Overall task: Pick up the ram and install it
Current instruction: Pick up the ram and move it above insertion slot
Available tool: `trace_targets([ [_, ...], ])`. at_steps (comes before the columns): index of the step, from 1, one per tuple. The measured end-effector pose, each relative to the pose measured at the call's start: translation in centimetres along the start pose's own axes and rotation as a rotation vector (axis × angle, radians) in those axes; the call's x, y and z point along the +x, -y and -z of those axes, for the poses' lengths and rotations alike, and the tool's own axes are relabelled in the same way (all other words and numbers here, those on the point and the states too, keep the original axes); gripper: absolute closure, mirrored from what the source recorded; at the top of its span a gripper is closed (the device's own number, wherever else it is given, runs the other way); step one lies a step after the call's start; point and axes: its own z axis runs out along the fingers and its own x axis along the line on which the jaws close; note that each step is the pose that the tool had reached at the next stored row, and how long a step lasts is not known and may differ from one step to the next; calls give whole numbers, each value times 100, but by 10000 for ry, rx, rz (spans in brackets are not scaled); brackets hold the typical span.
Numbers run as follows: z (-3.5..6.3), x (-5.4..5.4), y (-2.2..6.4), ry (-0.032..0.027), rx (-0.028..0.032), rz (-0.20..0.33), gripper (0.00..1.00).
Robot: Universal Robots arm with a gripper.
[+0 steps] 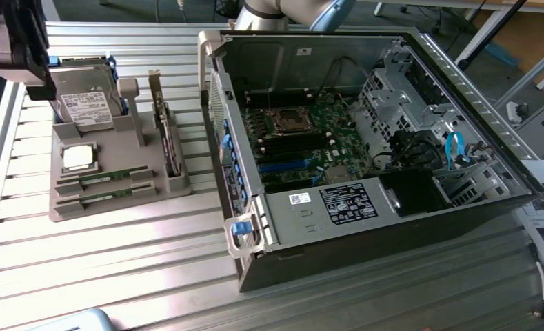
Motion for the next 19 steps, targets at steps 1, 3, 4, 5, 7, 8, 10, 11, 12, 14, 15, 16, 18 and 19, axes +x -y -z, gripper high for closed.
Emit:
trace_targets([
  [1,-1,0,-1,-5,62,26,89],
  [3,-1,0,-3,-16,164,77,89],
  [4,-1,0,-4,-21,212,102,89],
  [5,-1,0,-6,-27,268,130,89],
  [7,0,0,-5,-35,331,163,89],
  [8,0,0,-5,-34,334,163,89],
  [10,-1,-1,-9,-37,365,163,89],
  [11,-1,-1,-10,-38,398,164,89],
  [12,-2,-1,-11,-37,443,166,89],
  [14,-1,-1,-12,-39,537,171,89],
  [15,-1,0,-12,-41,560,172,89],
  [16,-1,-1,-11,-40,569,174,89],
  [18,-2,-1,-12,-40,571,174,89],
  [19,-2,-1,-12,-40,570,174,89],
])
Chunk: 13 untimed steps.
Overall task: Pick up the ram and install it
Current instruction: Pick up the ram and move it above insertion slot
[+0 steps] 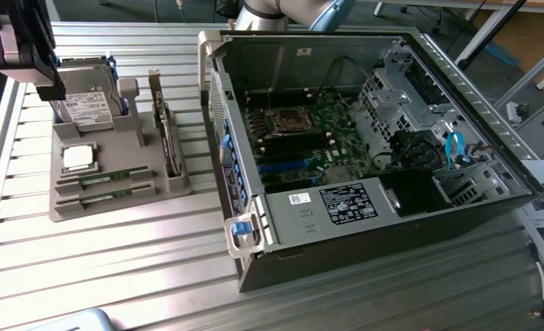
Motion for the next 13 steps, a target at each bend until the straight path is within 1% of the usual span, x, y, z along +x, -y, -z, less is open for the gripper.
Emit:
trace_targets([
  [4,0,0,0,0,0,0,89],
  [7,0,0,0,1,16,7,89],
  [12,0,0,0,-3,64,50,89],
  [13,0,0,-1,-7,111,73,89],
])
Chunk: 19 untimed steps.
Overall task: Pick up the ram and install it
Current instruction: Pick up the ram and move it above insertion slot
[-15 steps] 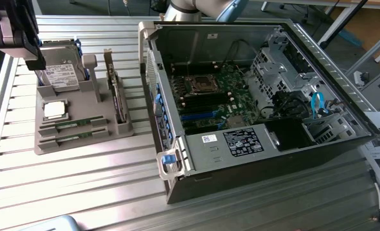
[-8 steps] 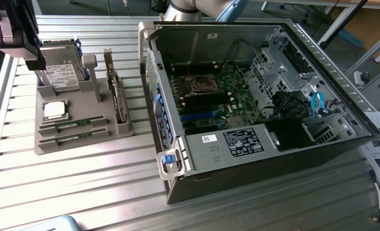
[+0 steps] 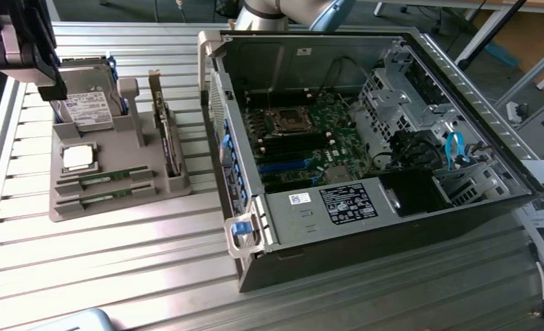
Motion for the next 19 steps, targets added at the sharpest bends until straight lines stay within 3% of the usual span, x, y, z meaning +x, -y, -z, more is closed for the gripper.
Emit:
trace_targets([
  [5,0,0,1,-13,136,75,89],
  [12,-1,0,0,-9,152,88,89],
  [16,-6,0,0,68,225,82,89],
  [19,-17,-1,1,77,248,81,89],
])
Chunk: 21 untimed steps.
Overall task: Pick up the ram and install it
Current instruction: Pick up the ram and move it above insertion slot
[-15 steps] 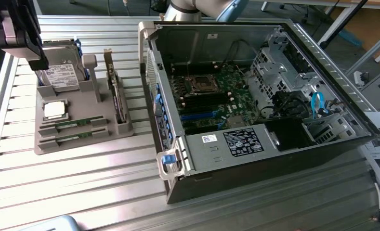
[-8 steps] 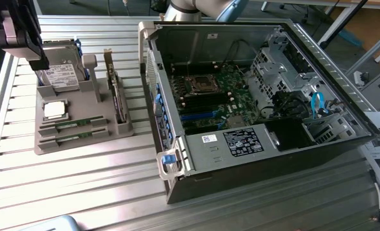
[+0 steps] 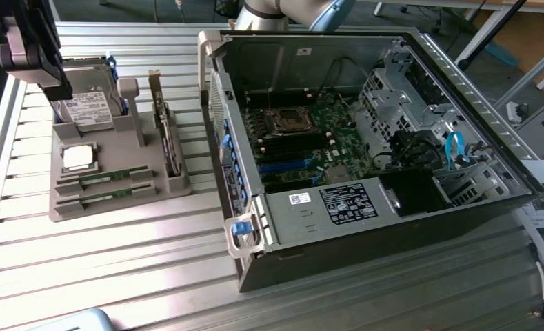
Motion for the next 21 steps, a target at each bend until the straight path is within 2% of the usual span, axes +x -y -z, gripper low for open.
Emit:
trace_targets([
  [21,-45,-1,-1,24,5,-67,89],
])
